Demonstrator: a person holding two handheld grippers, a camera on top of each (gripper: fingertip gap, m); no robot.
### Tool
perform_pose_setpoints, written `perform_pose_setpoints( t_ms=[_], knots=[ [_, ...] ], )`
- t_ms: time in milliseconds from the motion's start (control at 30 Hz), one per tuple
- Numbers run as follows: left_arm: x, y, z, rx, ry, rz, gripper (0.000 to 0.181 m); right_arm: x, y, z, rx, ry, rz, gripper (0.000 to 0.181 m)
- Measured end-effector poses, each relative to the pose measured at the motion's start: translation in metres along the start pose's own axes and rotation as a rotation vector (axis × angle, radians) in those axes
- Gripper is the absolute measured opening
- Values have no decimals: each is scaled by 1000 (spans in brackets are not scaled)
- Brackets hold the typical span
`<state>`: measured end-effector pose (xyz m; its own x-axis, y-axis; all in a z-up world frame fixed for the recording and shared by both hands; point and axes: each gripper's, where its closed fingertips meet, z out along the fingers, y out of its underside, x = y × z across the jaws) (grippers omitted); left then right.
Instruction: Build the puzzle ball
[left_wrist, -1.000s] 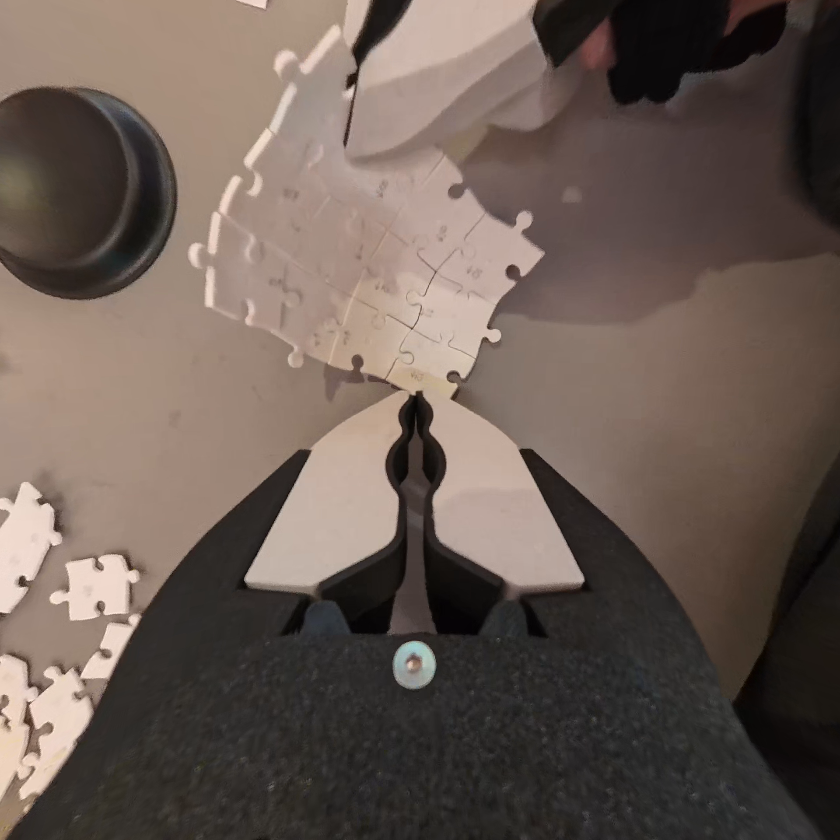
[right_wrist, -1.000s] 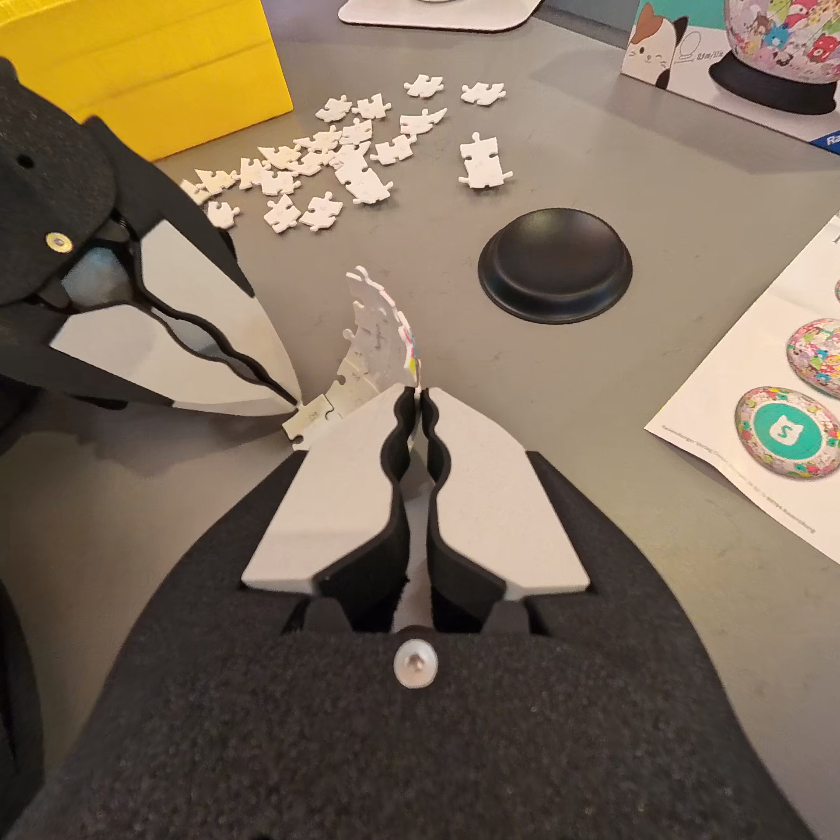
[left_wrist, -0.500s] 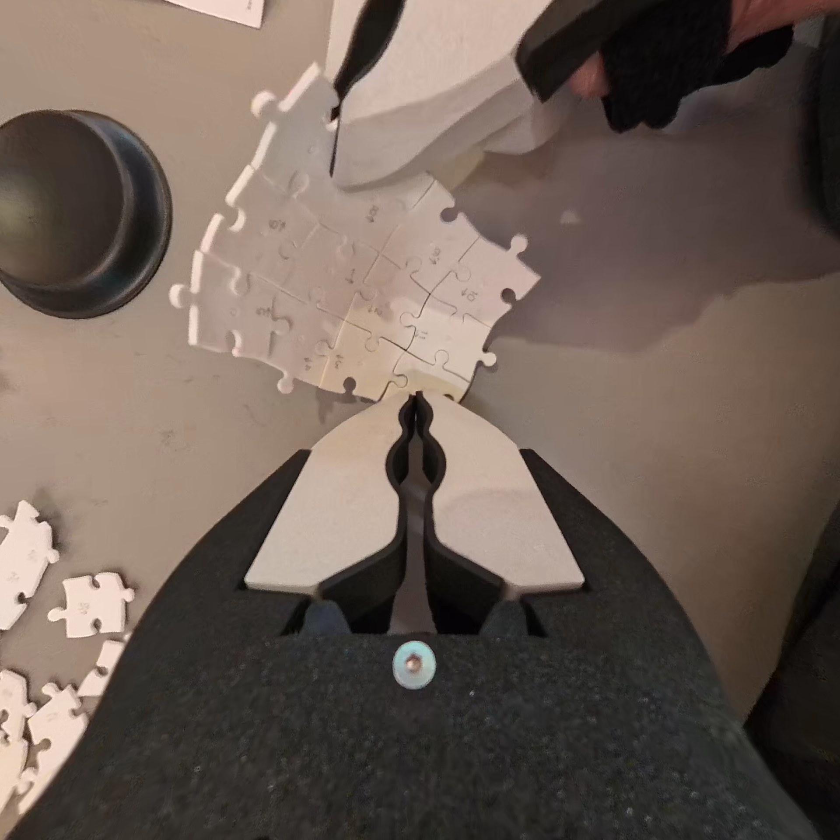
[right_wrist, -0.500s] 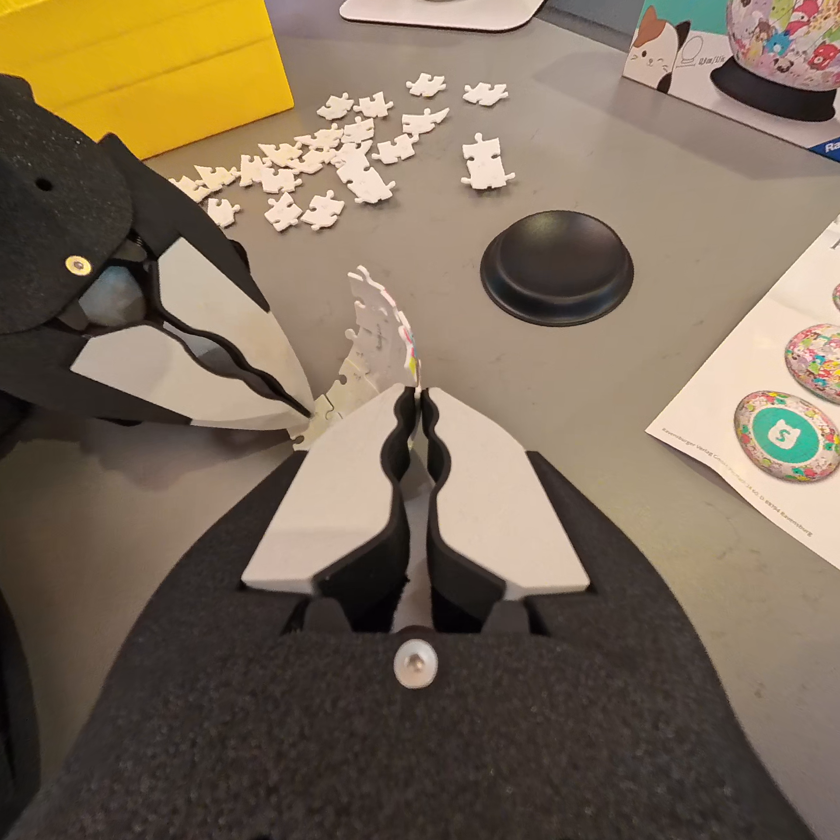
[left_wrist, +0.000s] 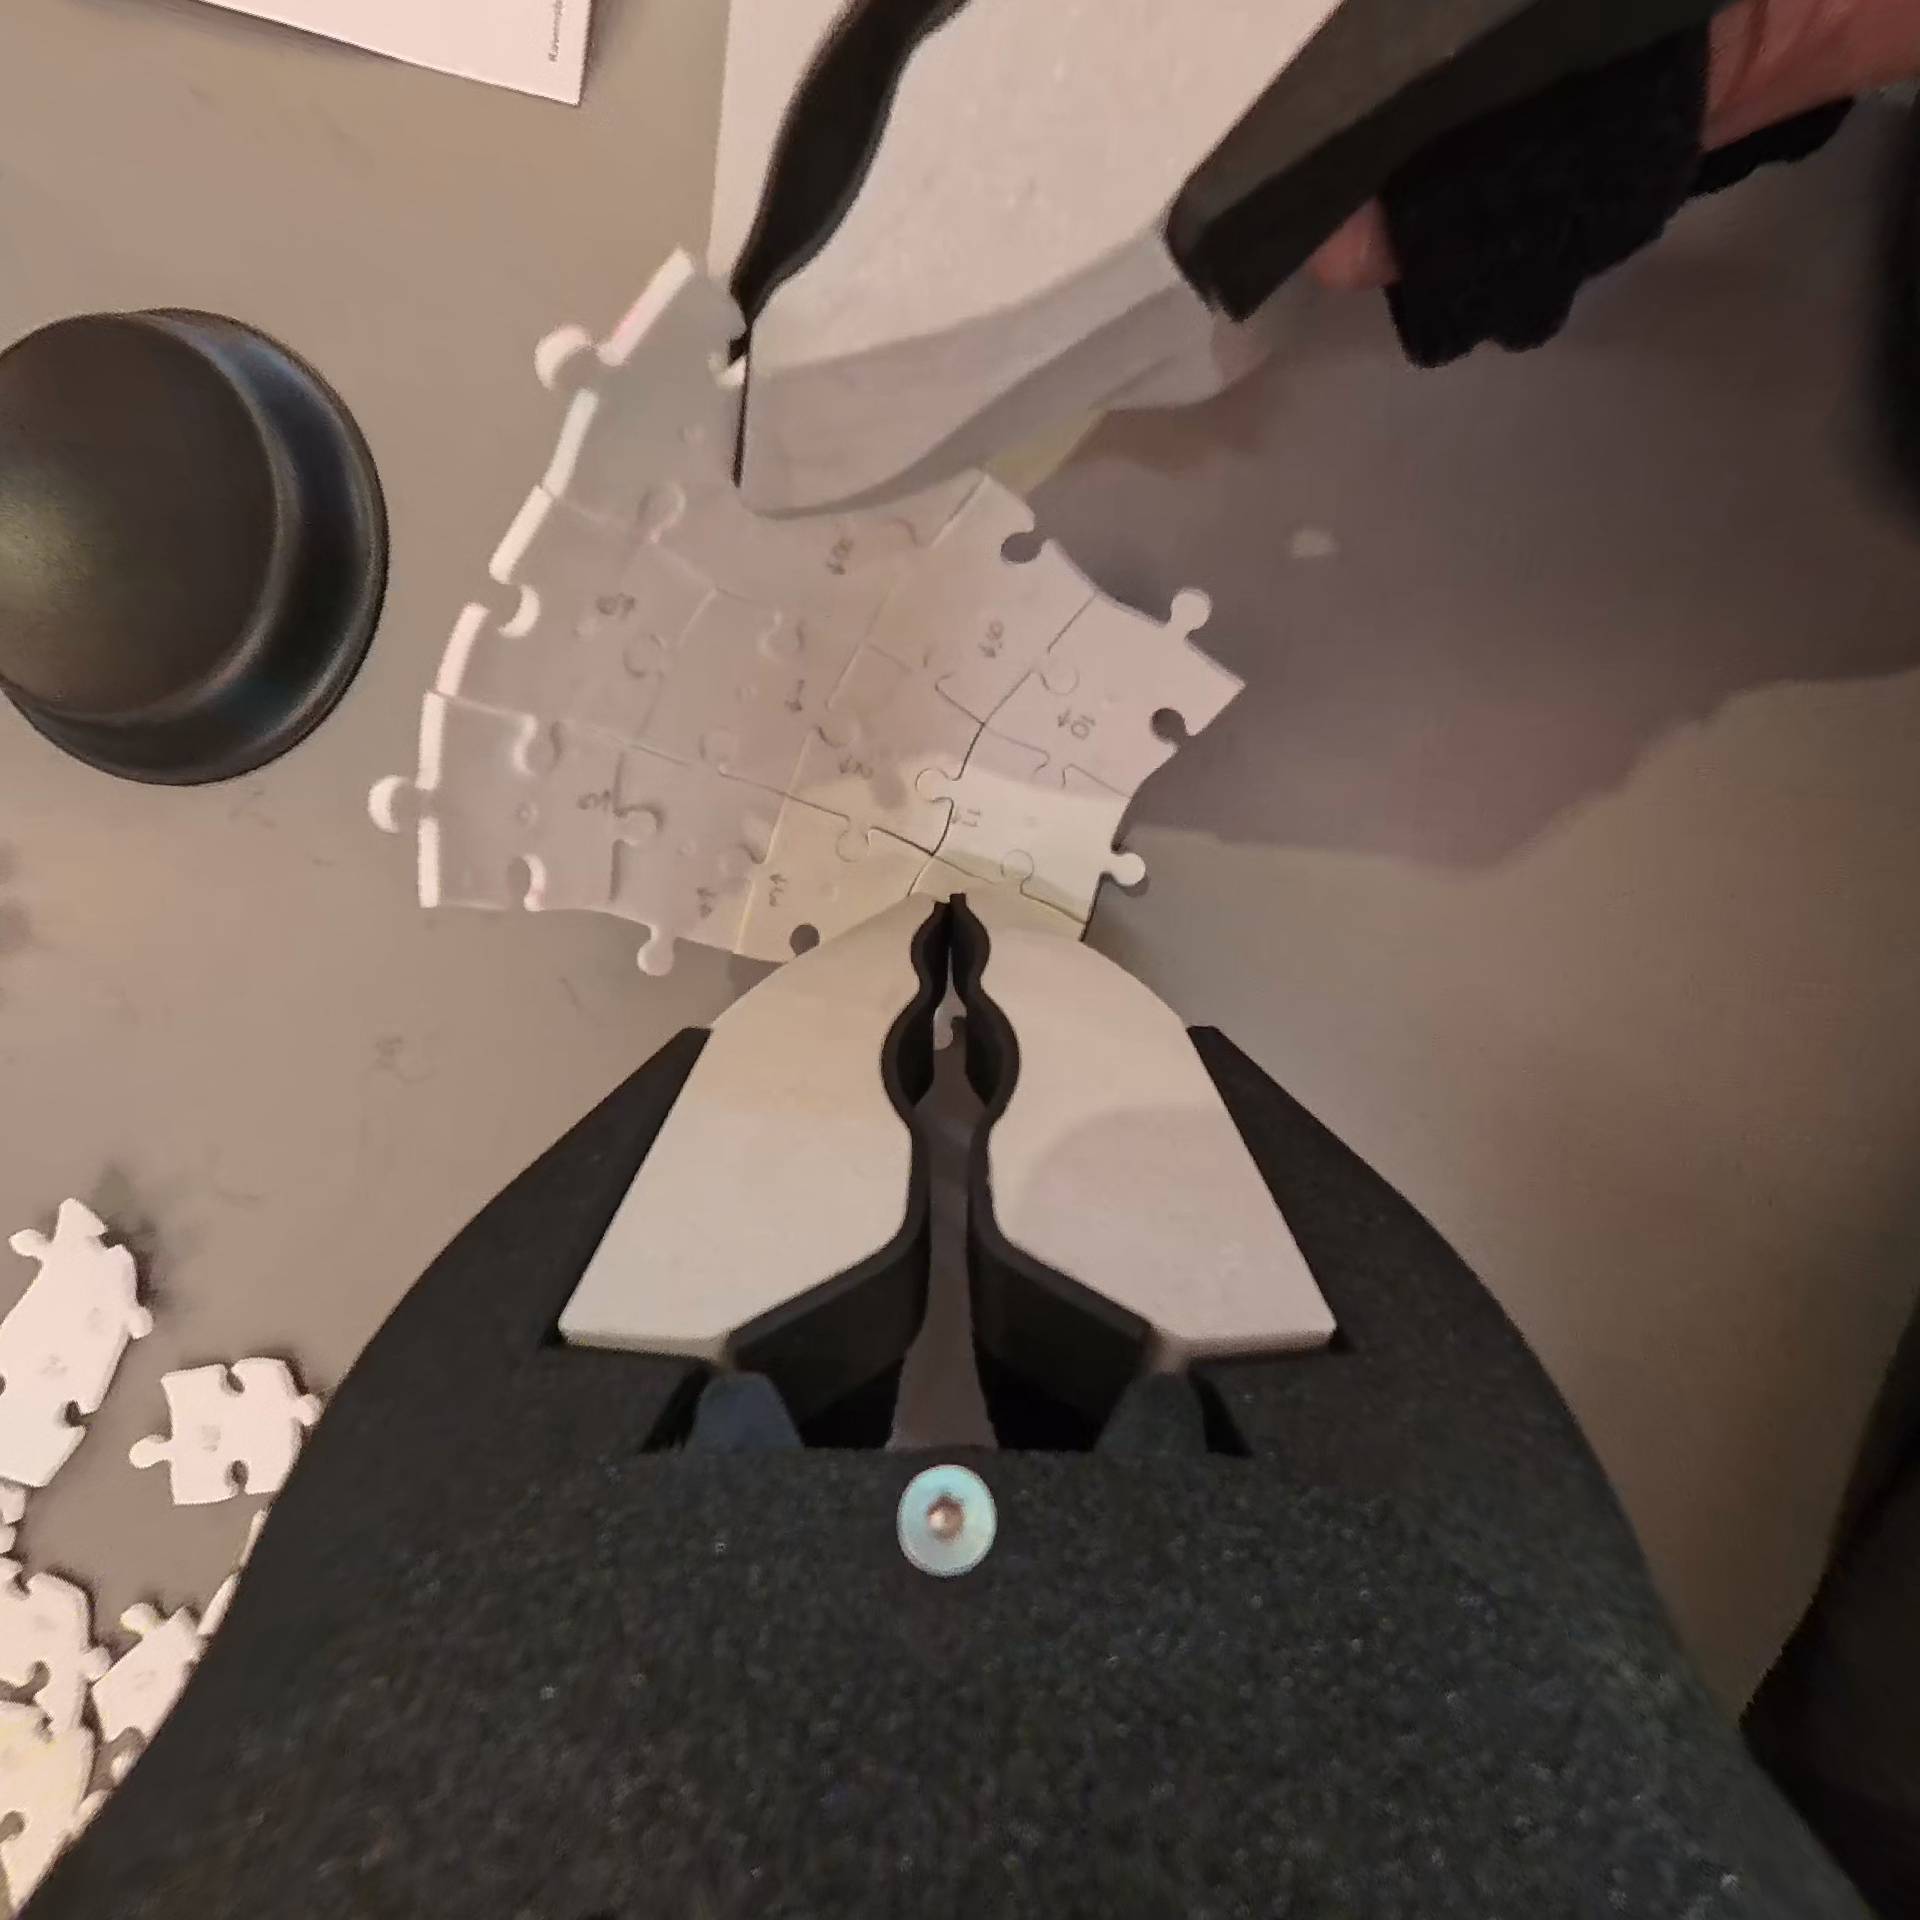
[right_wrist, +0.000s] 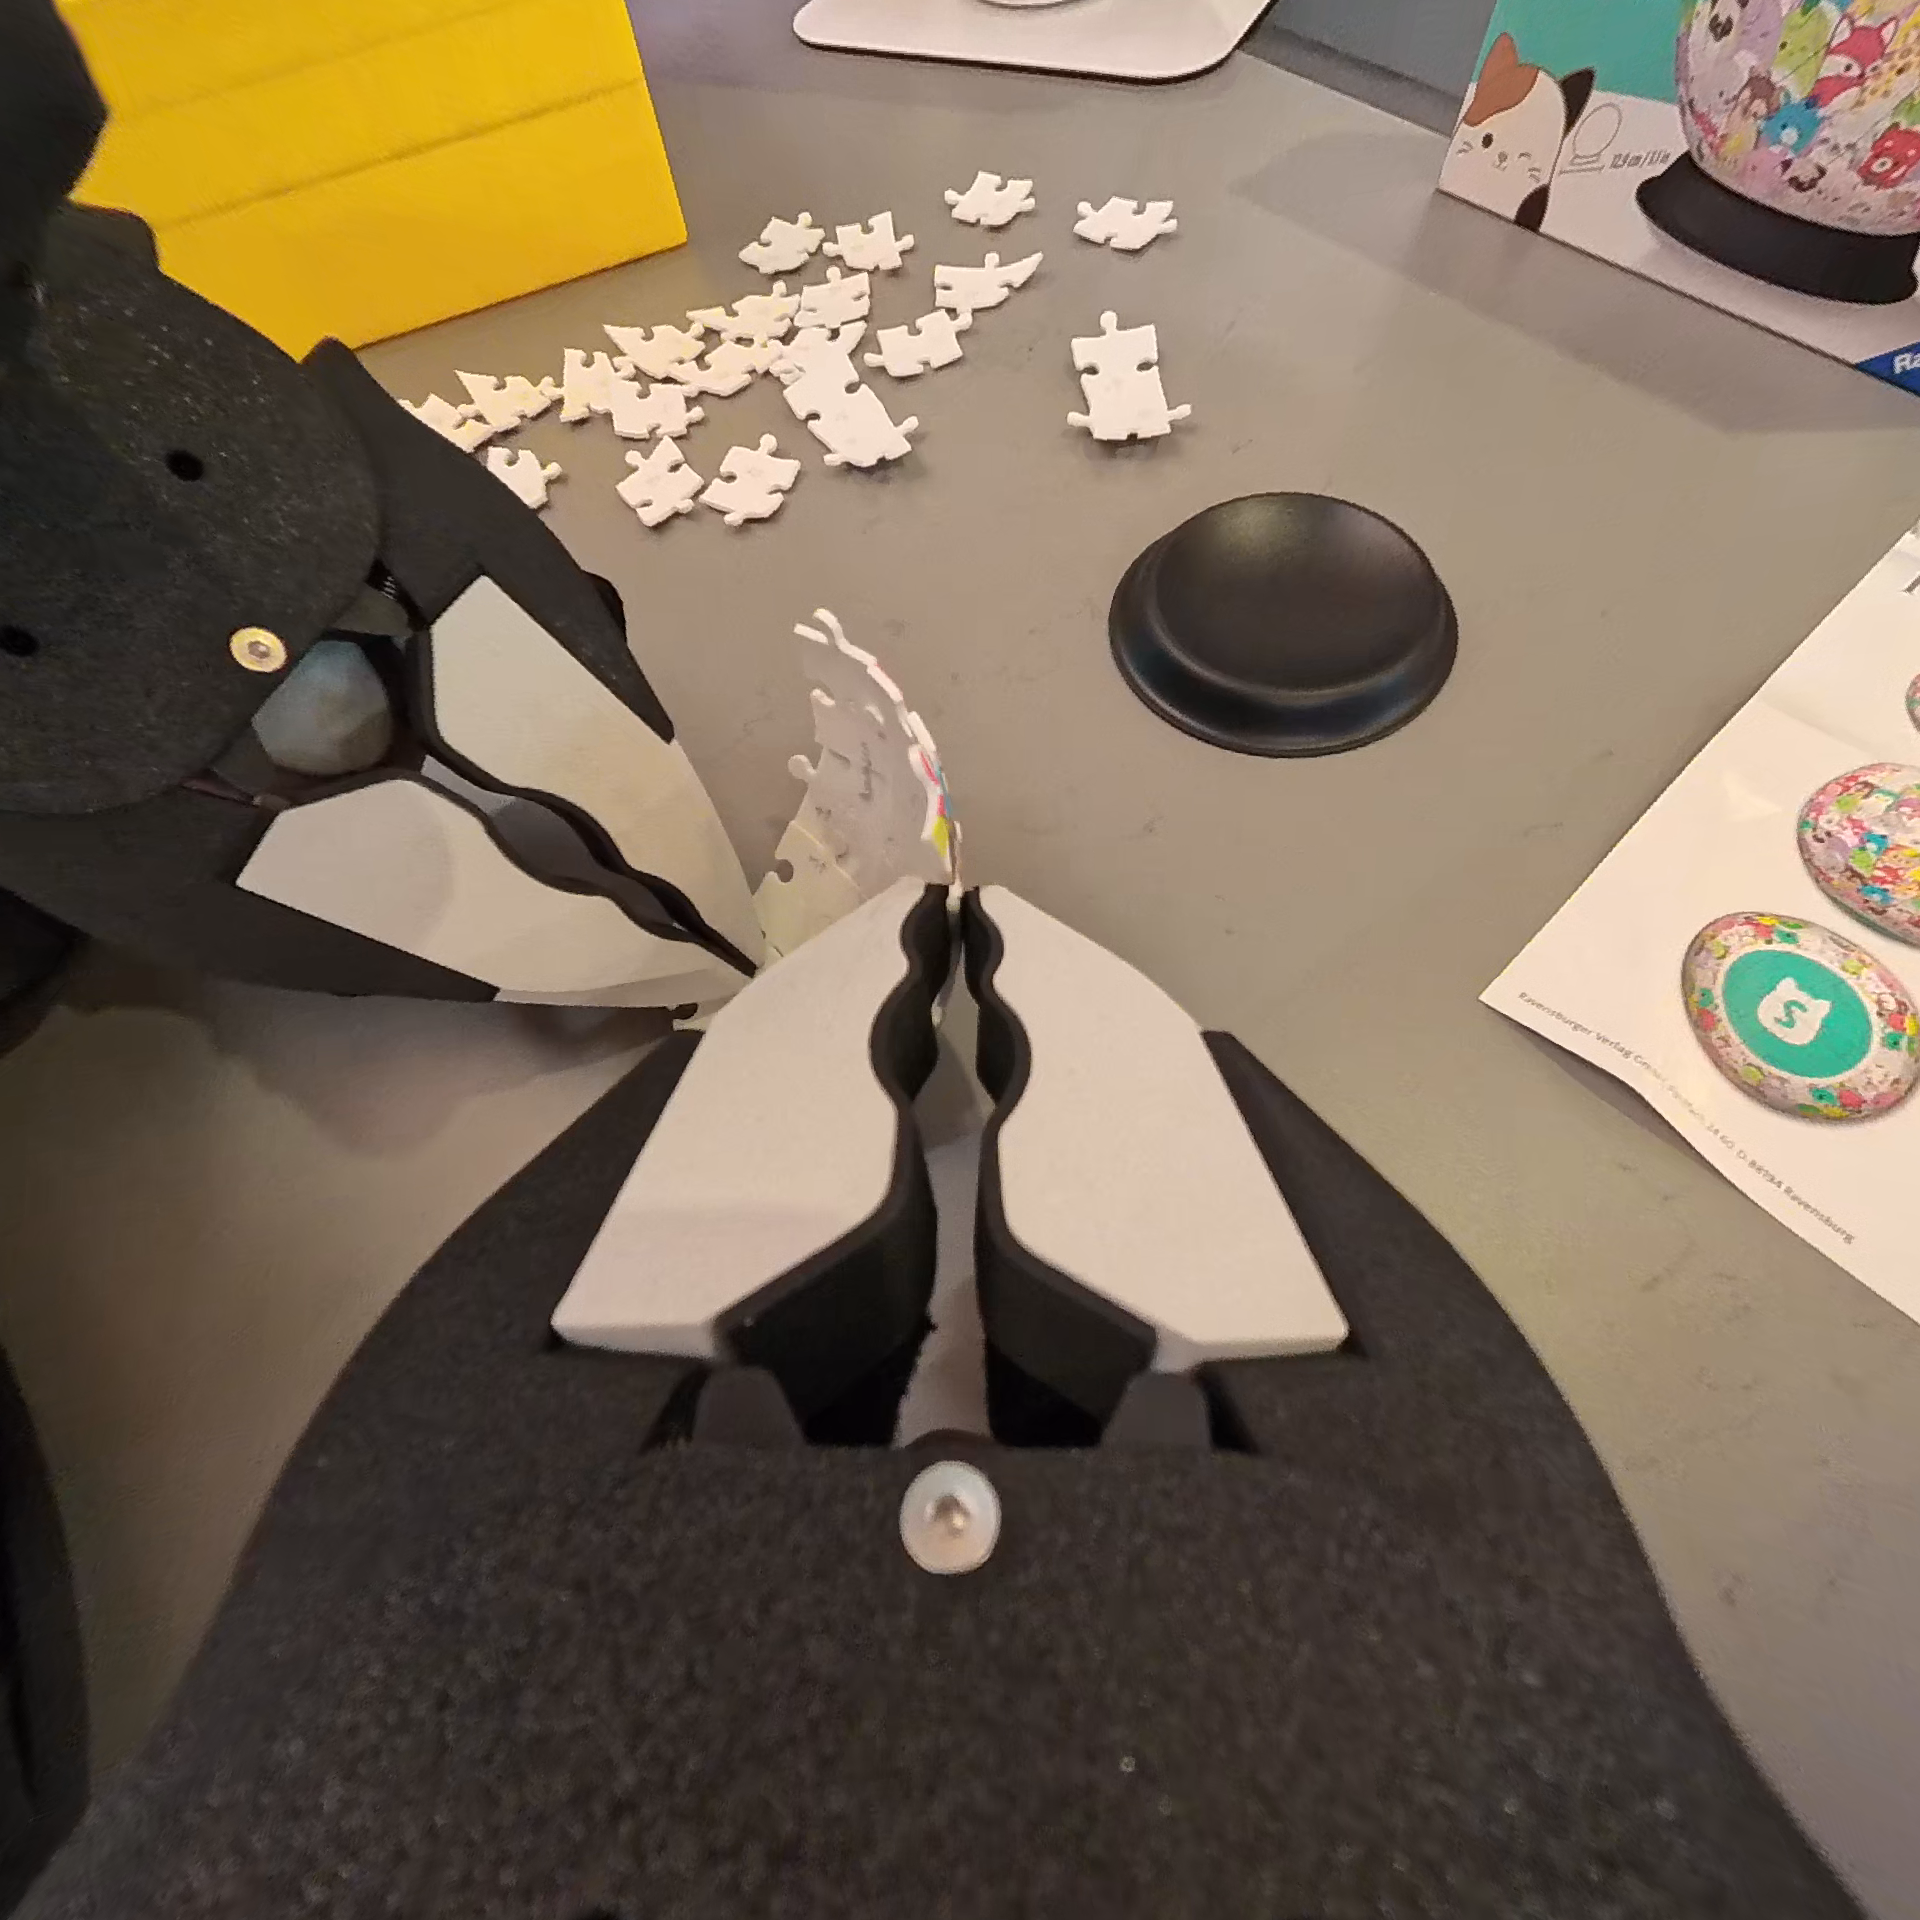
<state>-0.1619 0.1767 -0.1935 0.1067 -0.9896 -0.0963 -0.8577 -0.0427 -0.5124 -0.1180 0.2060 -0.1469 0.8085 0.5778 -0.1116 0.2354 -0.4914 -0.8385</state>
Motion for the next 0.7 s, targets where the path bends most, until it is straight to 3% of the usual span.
perform_pose_setpoints(
  t_ms=[700],
  knots=[
    [3,-12,3,13,28,4,0,8,10,3,-23,-8,75,3]
  ],
)
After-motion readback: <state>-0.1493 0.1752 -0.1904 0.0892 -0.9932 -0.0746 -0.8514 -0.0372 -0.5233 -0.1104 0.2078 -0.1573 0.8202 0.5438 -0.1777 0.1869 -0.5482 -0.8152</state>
